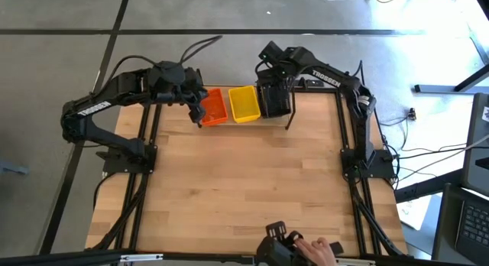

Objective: Stack baskets on shelf by color
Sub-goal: Stack the black bin on the stacked bins on the shelf

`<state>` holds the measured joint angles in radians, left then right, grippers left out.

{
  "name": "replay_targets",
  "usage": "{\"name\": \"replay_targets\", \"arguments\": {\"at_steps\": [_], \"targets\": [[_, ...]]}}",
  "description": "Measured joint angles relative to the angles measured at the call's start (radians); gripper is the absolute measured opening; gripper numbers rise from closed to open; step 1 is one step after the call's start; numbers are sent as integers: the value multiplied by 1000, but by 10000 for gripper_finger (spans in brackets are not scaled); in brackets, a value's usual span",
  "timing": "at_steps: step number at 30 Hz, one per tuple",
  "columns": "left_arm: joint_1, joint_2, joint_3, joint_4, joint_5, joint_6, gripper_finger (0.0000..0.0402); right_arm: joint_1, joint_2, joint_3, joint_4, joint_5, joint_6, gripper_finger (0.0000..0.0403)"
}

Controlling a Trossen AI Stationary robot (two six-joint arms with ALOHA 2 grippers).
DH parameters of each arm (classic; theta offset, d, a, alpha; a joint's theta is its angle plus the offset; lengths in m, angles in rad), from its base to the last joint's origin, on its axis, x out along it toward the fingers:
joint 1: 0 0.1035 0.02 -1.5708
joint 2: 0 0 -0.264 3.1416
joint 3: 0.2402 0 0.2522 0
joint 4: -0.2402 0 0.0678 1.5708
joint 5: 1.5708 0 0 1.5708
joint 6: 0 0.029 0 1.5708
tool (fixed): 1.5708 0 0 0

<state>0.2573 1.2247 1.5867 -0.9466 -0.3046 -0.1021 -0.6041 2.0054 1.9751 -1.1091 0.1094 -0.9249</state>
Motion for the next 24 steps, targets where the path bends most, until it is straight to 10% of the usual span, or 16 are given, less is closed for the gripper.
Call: {"name": "replay_targets", "arguments": {"at_steps": [24], "targets": [[0,0,0,-2,0,-1,55,-8,18,-1,20,11,2,77]]}}
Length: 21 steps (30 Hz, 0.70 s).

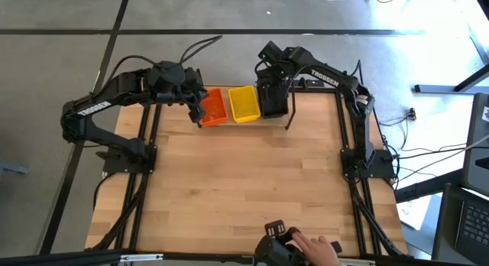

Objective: Stack baskets on shelf by color
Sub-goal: Stack the black bin on the stacked bins on the shelf, then return to Home Position

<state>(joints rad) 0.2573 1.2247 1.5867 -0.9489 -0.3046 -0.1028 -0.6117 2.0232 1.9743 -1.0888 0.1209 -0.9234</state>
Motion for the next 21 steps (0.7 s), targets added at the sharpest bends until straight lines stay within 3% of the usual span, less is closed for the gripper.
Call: {"name": "replay_targets", "arguments": {"at_steps": [10,21], "targets": [[0,0,0,-1,0,0,55,21,-14,3,18,247,10,85],[0,-2,0,-136,-70,8,55,117,-187,4,-17,279,231,77]]}}
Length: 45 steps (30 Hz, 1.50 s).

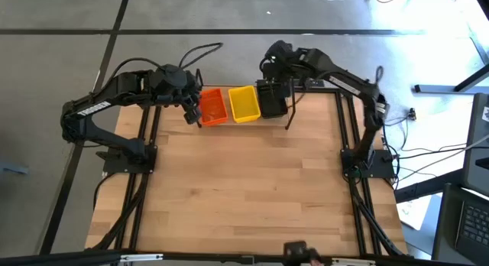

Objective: Stack baskets on shelf by color
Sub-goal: Return to Home Position

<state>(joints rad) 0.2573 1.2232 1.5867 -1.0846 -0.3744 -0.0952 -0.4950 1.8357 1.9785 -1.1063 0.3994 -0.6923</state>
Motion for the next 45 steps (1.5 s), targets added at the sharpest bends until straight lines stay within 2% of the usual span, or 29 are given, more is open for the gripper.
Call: {"name": "replay_targets", "arguments": {"at_steps": [8,14,18,22,30,34,38,41,45], "targets": [[0,0,0,-80,-2,0,55,104,-163,1,-130,-1,302,78],[0,0,0,-87,-2,4,55,181,-243,1,-150,-20,541,78],[0,-3,0,-81,-1,-6,44,225,-292,1,-160,-63,579,53],[0,-53,2,-82,-3,-25,7,267,-348,1,-164,-72,635,7],[-16,-227,0,-88,-10,-32,1,313,-493,-36,-217,-72,771,2],[-34,-339,0,-94,-10,-32,0,347,-590,-132,-185,-68,851,2],[-51,-451,-15,-94,-7,-34,0,391,-712,-301,-25,-70,867,1],[-55,-539,-69,-74,19,-44,0,411,-812,-451,90,-71,868,1],[-55,-661,-191,10,107,-41,0,420,-932,-615,228,-81,874,0]]}}
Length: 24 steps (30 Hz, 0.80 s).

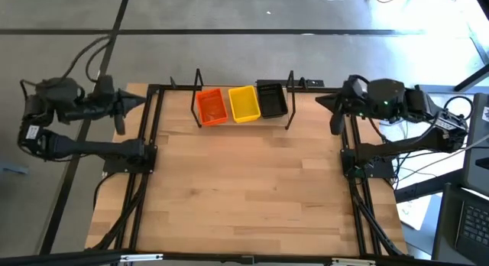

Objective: Stack baskets on shelf by color
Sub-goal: Return to Home Position

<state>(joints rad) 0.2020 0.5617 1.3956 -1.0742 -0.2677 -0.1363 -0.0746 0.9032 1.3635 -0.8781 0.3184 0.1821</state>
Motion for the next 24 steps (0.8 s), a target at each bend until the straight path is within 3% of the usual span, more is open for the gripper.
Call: {"name": "replay_targets", "arguments": {"at_steps": [9,13,18,24], "targets": [[0,-306,-310,207,103,31,0,15,-251,-326,360,-106,-82,0],[0,-424,-401,260,141,8,0,15,-360,-444,441,-113,-71,0],[0,-550,-472,278,156,8,0,15,-491,-564,478,-113,-53,0],[0,-554,-463,279,190,40,0,15,-634,-664,501,-129,-58,0]]}}
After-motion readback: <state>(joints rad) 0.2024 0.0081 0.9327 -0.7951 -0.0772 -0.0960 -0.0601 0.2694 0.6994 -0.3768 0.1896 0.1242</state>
